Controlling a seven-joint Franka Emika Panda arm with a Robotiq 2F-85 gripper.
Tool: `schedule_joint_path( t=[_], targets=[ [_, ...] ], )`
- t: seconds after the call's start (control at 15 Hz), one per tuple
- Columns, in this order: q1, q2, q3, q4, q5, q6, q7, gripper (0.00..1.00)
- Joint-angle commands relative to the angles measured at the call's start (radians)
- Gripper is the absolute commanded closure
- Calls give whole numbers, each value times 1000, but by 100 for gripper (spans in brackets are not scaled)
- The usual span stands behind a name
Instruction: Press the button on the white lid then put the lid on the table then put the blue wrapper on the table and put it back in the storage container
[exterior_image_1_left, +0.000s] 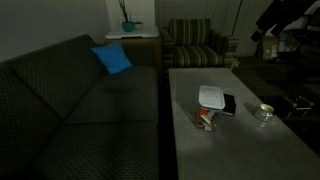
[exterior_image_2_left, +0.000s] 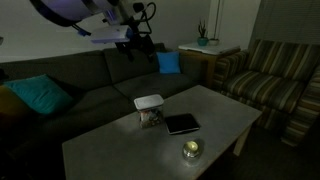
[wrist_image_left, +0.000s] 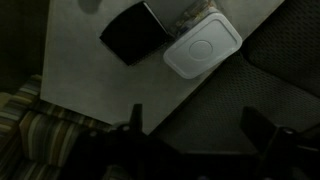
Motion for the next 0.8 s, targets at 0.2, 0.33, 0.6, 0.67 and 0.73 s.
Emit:
schedule_joint_path(
  t=[0.2,0.33,0.6,0.67,0.73],
  targets=[
    [-109,174,153,79,215,50,-317,0],
    [-131,202,174,102,215,50,-330,0],
    [-154,216,226,153,152,-55,-324,0],
    [-158,236,246,175,167,-87,-370,0],
    [-171,265,279,214,172,-156,-398,0]
  ],
)
